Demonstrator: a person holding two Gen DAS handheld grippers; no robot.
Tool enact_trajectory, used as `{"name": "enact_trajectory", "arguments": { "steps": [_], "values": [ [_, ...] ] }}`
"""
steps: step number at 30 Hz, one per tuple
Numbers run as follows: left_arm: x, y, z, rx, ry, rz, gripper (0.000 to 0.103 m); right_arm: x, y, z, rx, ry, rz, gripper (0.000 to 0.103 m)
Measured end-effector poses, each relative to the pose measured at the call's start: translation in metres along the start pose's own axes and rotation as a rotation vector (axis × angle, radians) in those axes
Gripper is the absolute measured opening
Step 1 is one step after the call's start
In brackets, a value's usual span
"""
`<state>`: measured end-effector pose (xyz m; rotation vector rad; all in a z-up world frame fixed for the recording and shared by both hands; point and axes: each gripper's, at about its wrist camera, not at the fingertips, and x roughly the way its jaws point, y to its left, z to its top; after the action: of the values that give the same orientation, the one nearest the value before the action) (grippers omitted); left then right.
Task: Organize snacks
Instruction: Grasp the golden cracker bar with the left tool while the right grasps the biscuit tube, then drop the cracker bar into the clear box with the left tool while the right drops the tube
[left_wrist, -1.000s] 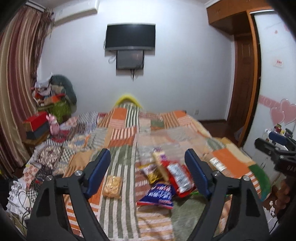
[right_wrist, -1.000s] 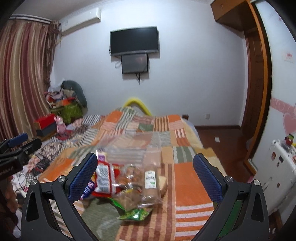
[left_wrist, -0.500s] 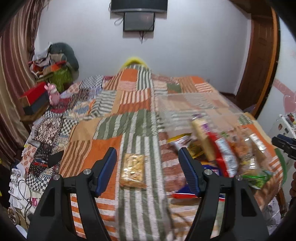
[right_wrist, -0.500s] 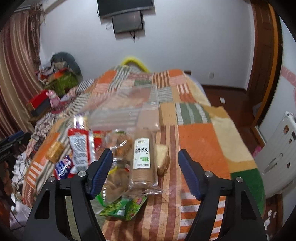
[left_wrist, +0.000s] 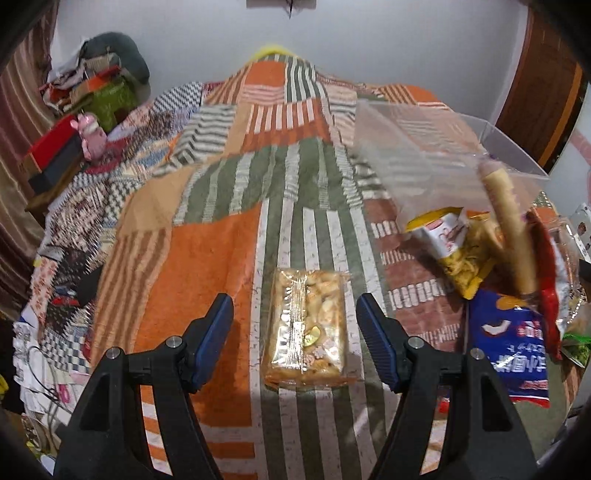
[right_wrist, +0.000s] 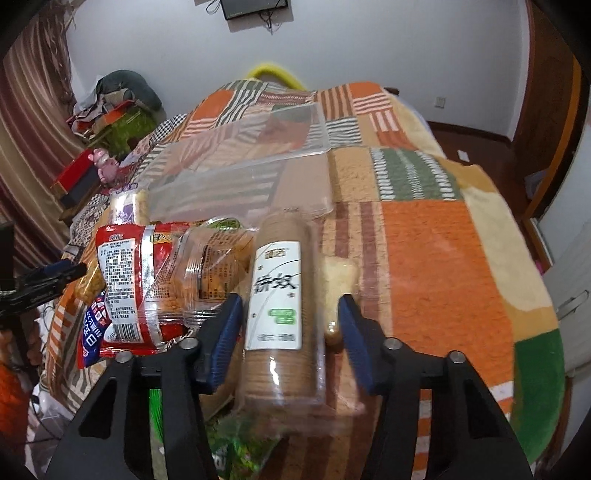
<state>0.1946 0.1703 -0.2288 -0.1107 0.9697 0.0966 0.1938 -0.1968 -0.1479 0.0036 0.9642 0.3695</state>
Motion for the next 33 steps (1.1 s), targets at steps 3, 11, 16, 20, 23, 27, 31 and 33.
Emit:
{"name": "enact_trajectory", "arguments": {
  "steps": [3, 11, 16, 20, 23, 27, 31, 33],
  "values": [
    [0.008, 0.0, -0.002, 0.0, 0.019, -0.015, 0.069, 0.002, 0.003, 0.002, -0.006, -0.002, -0.009, 0.042],
    [0.032, -0.009, -0.008, 0.026, 0.065, 0.008, 0.046, 0.004, 0.001, 0.006, -0.019, 0.004, -0.012, 0.042],
    [0.03, -0.01, -0.008, 0.023, 0.05, 0.011, 0.045, 0.003, 0.003, 0.009, -0.026, 0.023, -0.013, 0.042],
    [0.02, -0.009, -0.011, 0.004, 0.038, 0.0, 0.044, 0.006, 0.007, 0.008, -0.062, 0.023, -0.038, 0.041],
    [0.008, -0.011, -0.011, 0.001, 0.017, -0.005, 0.044, 0.011, 0.012, 0.008, -0.091, 0.018, -0.081, 0.038],
    [-0.015, -0.016, -0.009, 0.011, -0.02, -0.014, 0.044, 0.012, 0.013, 0.009, -0.088, 0.001, -0.102, 0.037],
    [-0.037, -0.024, -0.002, 0.023, -0.061, -0.034, 0.044, 0.007, 0.011, 0.011, -0.07, -0.005, -0.099, 0.037],
    [-0.048, -0.03, 0.003, 0.034, -0.088, -0.043, 0.044, 0.003, 0.01, 0.013, -0.066, -0.015, -0.096, 0.036]
  ]
}}
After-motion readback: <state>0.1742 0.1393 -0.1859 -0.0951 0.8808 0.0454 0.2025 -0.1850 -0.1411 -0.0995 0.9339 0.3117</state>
